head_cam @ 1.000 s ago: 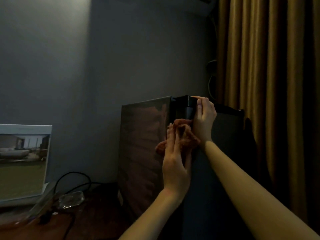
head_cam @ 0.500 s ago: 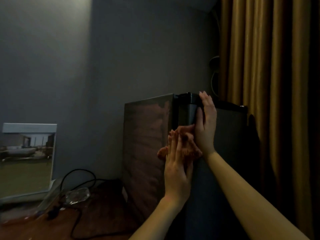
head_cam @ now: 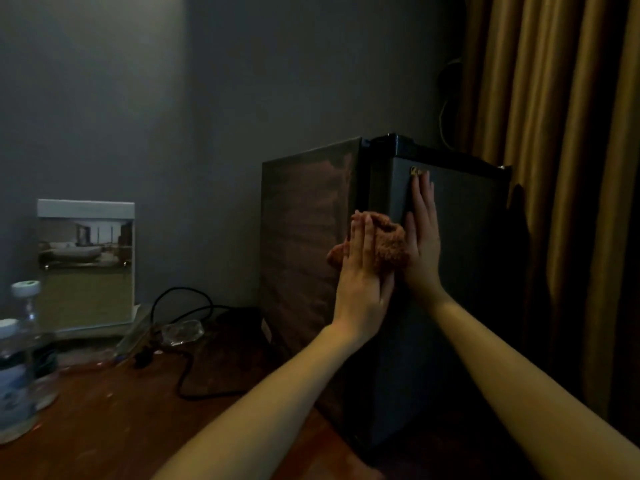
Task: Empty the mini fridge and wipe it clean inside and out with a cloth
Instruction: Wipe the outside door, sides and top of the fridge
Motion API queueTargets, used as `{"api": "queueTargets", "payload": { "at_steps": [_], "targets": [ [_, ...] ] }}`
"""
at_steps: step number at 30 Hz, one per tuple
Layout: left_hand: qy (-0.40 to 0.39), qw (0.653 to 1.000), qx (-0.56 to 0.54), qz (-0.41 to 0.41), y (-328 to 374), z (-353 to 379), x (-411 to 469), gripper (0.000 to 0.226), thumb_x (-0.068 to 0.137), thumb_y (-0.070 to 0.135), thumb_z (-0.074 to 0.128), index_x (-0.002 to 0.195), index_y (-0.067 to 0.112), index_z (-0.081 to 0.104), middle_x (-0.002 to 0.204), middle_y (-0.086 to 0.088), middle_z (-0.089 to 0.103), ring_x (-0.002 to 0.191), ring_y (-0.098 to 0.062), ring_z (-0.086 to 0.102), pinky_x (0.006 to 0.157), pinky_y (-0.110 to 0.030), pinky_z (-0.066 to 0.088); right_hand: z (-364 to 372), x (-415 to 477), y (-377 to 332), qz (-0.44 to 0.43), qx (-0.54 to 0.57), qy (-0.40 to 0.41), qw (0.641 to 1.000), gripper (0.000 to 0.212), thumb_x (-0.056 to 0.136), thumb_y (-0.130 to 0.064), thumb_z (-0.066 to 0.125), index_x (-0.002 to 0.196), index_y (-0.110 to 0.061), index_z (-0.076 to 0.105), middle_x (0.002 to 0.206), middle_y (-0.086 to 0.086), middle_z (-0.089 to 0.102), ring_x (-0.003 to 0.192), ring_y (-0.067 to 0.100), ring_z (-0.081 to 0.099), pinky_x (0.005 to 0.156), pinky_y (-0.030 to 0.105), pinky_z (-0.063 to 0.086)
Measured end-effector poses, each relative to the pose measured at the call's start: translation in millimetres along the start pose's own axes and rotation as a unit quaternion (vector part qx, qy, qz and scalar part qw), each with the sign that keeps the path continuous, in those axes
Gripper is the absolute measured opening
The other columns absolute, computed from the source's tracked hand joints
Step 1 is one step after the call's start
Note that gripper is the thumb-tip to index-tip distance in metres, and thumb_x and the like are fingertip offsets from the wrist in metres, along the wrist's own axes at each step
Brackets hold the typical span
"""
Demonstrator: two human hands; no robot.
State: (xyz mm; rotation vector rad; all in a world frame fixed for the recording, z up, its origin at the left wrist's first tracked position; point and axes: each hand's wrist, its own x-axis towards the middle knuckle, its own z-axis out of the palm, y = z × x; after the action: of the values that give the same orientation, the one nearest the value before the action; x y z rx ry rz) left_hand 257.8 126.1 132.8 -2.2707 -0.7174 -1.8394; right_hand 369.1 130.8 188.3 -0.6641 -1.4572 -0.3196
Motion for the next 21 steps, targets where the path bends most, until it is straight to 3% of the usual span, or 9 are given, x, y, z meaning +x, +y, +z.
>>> {"api": "queueTargets", "payload": {
  "at_steps": [5,8,11,13,14,16,18,19,21],
  "targets": [
    [-0.013,0.999,0.001,-0.033,-0.9,9.4,-34.8,0.07,0.097,0.027,0.037,0.151,-0.001,0.003,0.16,-0.01,-0.007,0.149,-0.017,-0.009,0.121,-0.032,-0.002,-13.5,-33.0,1.1,0.029,-0.011,-0.048,0.998,0.05,0.104,-0.015,0.035,0.151,-0.02,0.02,0.159,-0.008,0.008,0.149,0.011,0.005,0.119,0.02,0.008],
    [-0.062,0.995,0.002,-0.078,-3.2,16.8,-87.5,0.071,0.097,0.027,0.036,0.152,-0.002,0.001,0.161,-0.015,-0.007,0.149,-0.019,-0.007,0.121,-0.032,-0.002,-15.9,-76.2,-0.1,0.065,-0.007,-0.068,0.996,0.053,0.101,-0.011,0.038,0.149,-0.022,0.021,0.159,-0.007,0.008,0.148,0.009,0.005,0.118,0.018,0.008],
    [-0.119,0.982,-0.04,-0.144,-2.1,22.7,-141.3,0.081,0.096,0.027,0.039,0.15,0.013,-0.02,0.16,-0.019,0.008,0.149,-0.028,0.01,0.121,-0.044,0.012,-19.7,-127.0,0.9,0.098,-0.022,-0.097,0.99,0.058,0.096,-0.012,0.044,0.149,-0.022,0.022,0.159,-0.005,0.008,0.148,0.005,0.004,0.117,0.014,0.007],
    [-0.173,0.97,-0.022,-0.168,-2.3,23.1,-165.4,0.094,0.094,0.024,0.042,0.14,0.023,-0.041,0.159,-0.023,-0.002,0.149,-0.032,0.004,0.121,-0.044,0.009,-22.5,-156.1,1.1,0.116,-0.04,-0.118,0.985,0.062,0.094,-0.014,0.047,0.149,-0.021,0.021,0.16,-0.005,0.008,0.148,0.005,0.004,0.116,0.012,0.007],
    [-0.211,0.961,-0.007,-0.178,-2.8,21.9,-175.9,0.099,0.094,0.021,0.043,0.134,0.018,-0.047,0.158,-0.023,-0.014,0.149,-0.032,-0.006,0.122,-0.039,0.001,-23.9,-167.0,0.3,0.124,-0.049,-0.129,0.983,0.064,0.093,-0.016,0.049,0.15,-0.022,0.02,0.16,-0.007,0.007,0.148,0.005,0.004,0.115,0.011,0.006],
    [-0.284,0.934,-0.003,-0.216,-1.7,17.1,-196.5,0.097,0.096,0.019,0.046,0.134,0.004,-0.043,0.151,-0.019,-0.035,0.145,-0.028,-0.021,0.119,-0.028,-0.006,-27.2,-180.6,-4.0,0.136,-0.068,-0.153,0.977,0.069,0.093,-0.02,0.053,0.151,-0.026,0.017,0.16,-0.013,0.003,0.148,0.003,0.004,0.114,0.008,0.006],
    [-0.354,0.894,0.007,-0.276,5.2,12.7,-213.9,0.09,0.1,0.021,0.043,0.14,-0.001,-0.034,0.148,-0.019,-0.041,0.143,-0.027,-0.024,0.12,-0.029,-0.001,-31.2,-187.1,-9.6,0.144,-0.084,-0.168,0.972,0.071,0.094,-0.021,0.059,0.152,-0.028,0.018,0.16,-0.016,0.003,0.147,0.001,0.005,0.113,0.006,0.007],
    [-0.386,0.87,0.02,-0.306,9.6,11.5,-219.8,0.083,0.101,0.019,0.041,0.144,-0.003,-0.026,0.151,-0.021,-0.034,0.145,-0.031,-0.016,0.118,-0.029,0.005,-33.1,-190.7,-12.9,0.149,-0.09,-0.172,0.97,0.073,0.093,-0.02,0.061,0.152,-0.027,0.019,0.16,-0.015,0.005,0.147,0.0,0.007,0.113,0.006,0.009],
    [-0.406,0.838,0.049,-0.361,19.4,6.3,-221.5,0.064,0.101,0.013,0.039,0.151,-0.003,0.002,0.157,-0.023,0.004,0.142,-0.037,0.022,0.108,-0.032,0.03,-38.0,-201.8,-20.1,0.162,-0.107,-0.182,0.964,0.072,0.092,-0.02,0.064,0.152,-0.025,0.024,0.16,-0.011,0.014,0.144,-0.001,0.015,0.112,0.007,0.014]
  ]
}}
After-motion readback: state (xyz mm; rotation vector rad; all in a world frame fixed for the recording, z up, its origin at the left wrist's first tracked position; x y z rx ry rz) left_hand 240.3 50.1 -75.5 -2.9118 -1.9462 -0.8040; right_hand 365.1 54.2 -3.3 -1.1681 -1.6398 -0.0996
